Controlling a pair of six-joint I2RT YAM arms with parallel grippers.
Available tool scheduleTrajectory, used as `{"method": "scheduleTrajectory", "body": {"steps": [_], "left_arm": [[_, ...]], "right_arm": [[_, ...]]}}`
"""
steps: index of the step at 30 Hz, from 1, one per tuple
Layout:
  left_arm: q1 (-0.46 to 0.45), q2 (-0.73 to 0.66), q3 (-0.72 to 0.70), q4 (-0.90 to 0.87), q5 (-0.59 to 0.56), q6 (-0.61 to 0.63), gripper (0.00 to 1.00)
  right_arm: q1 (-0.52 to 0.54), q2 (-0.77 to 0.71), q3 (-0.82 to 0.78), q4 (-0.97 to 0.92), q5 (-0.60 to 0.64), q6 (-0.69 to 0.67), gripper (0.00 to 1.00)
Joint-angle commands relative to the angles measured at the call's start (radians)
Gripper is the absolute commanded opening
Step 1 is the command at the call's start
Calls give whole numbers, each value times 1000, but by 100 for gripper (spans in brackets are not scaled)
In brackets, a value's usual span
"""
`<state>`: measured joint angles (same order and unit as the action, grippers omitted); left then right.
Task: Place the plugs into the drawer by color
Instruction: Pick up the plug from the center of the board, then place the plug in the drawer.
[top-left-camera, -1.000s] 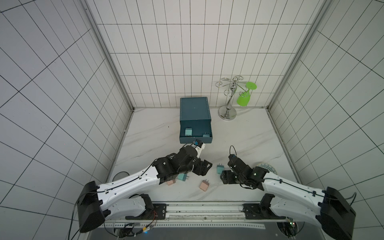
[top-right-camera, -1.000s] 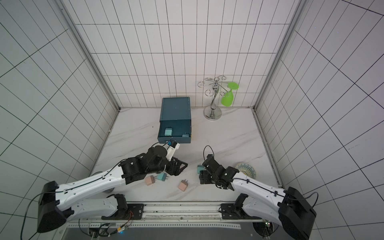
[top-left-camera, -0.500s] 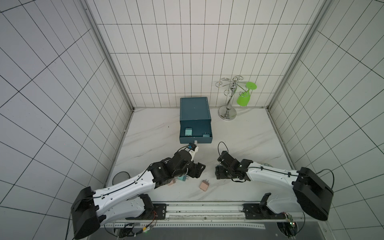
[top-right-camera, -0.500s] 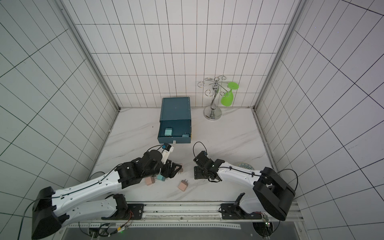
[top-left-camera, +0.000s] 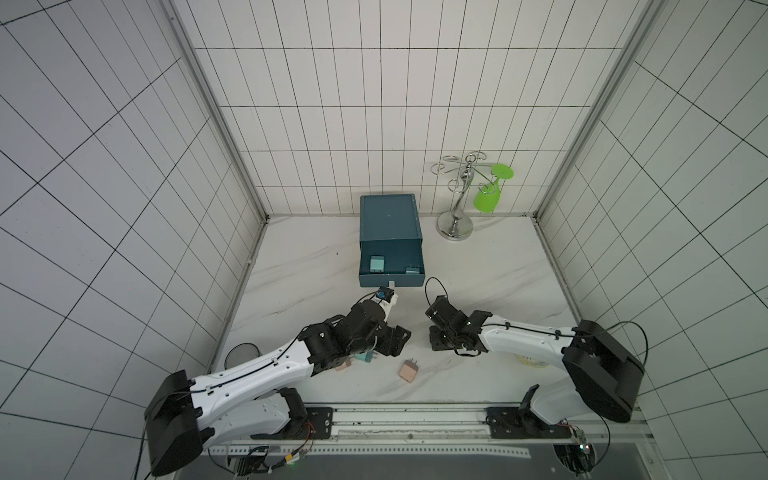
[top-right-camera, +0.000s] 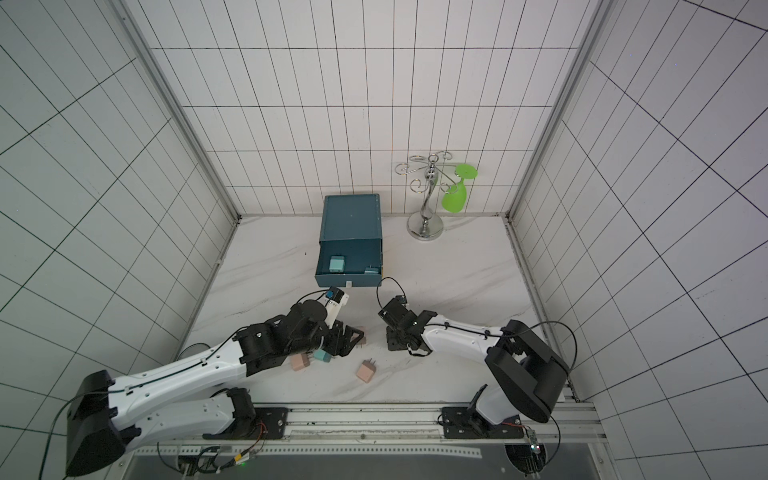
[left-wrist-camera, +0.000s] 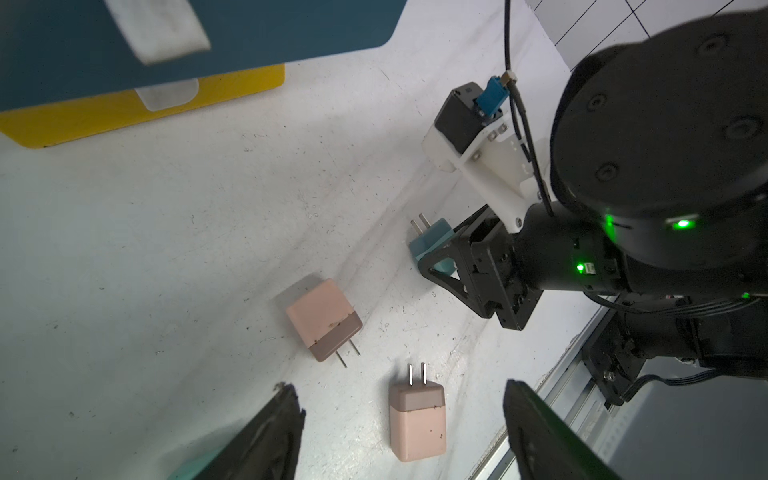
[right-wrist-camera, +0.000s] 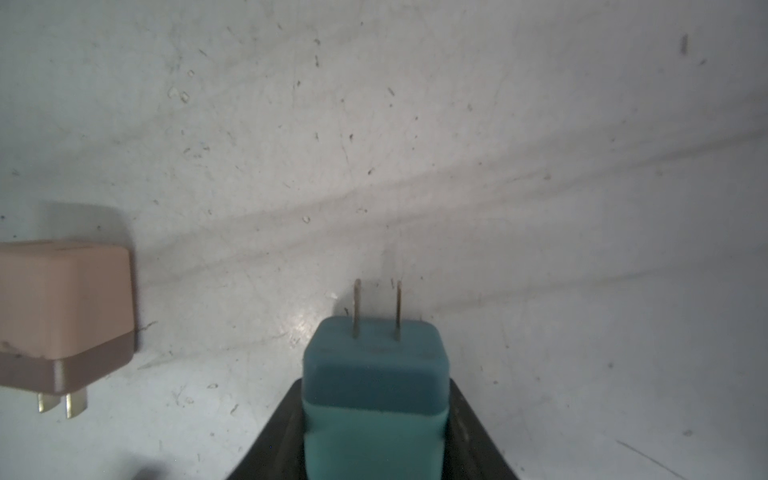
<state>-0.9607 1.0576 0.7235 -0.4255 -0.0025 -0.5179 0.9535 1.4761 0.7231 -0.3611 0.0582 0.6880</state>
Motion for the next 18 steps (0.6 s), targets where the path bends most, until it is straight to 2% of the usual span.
{"method": "scheduleTrajectory", "body": {"steps": [1, 3, 6, 8, 9, 11, 15, 18], "left_arm": [[13, -62, 9, -18, -59, -21, 77], [52, -121, -19, 5, -19, -35, 76], [175, -230, -124, 147, 159, -85, 73], [254, -300, -181, 230, 291, -124, 73], [284, -331, -198, 249, 321, -137, 73], [312, -367, -195, 219, 317, -128, 73], [320, -387, -201, 195, 277, -125, 73], [327, -356, -187, 159, 242, -117, 75]], "right_arm": [[-20, -87, 37, -70, -122, -48, 23], [-21, -166, 99, -144, -161, -85, 22], [-23, -281, 229, -253, -244, -141, 23], [-25, -311, 346, -338, -252, -171, 23], [-28, -309, 411, -379, -256, -191, 24], [-48, -272, 538, -455, -279, -233, 25], [-135, -128, 745, -499, -430, -282, 24], [-155, 14, 930, -586, -378, -327, 22]]}}
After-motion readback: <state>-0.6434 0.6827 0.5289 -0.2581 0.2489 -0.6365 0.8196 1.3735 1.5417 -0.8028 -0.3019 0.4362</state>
